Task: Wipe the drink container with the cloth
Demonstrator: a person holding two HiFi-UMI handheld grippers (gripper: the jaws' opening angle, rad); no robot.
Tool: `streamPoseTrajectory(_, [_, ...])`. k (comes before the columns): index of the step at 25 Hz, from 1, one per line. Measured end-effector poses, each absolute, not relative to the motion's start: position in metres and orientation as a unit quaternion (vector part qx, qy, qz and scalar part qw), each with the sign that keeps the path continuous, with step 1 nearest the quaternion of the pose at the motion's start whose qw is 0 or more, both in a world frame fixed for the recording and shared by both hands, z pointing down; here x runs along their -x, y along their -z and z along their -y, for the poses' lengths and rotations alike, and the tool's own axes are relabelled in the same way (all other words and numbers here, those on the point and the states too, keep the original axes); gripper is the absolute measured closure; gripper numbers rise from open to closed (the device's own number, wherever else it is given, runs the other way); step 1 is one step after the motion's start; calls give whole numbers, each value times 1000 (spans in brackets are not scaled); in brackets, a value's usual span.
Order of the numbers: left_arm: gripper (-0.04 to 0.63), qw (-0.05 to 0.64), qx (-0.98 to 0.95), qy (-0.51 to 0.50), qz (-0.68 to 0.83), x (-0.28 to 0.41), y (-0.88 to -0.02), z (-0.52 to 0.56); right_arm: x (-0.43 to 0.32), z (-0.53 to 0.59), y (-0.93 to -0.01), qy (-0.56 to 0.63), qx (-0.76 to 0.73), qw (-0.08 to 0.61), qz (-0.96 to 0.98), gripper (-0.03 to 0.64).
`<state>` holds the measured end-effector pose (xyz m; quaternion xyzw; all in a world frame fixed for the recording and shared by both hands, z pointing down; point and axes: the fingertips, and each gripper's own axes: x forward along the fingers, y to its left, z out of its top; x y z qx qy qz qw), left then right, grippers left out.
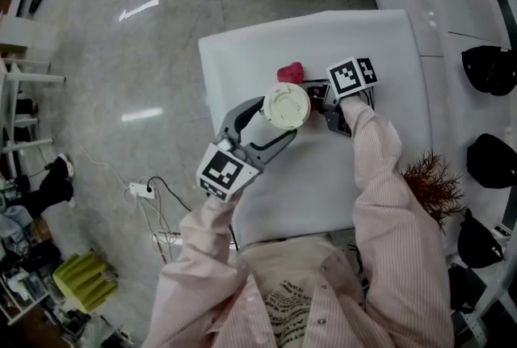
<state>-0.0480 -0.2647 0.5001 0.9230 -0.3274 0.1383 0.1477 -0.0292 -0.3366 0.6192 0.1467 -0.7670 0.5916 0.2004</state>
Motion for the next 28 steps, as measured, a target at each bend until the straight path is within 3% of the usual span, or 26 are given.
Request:
streamPoseTrajectory(7, [245,159,-917,-145,337,49,-503,264,16,343,-610,-562,-196,194,780,580])
streamPoseTrajectory(14, [245,166,-904,-131,371,63,-494,256,-5,356,-567,-457,-277,170,828,580])
streamPoseTrajectory(18, [245,154,-899,-120,392,71,-479,248,-17,360,-529,-410,-338,130,837,580])
streamPoseTrajectory(19, [255,147,-897,-119,400,73,-474,246,-20,359,-519,-399,-352,115,839,580])
streamPoseTrajectory(22, [394,129,-889,-109,425,80,-459,240,-25,350,-486,-349,-386,74,851,580])
streamPoseTrajectory(25, [429,123,-883,-94,442,85,-446,233,-32,334,-459,-309,-422,32,851,580])
streamPoseTrajectory(28, [509,108,-879,-83,456,88,-432,225,-37,315,-439,-274,-445,2,853,580])
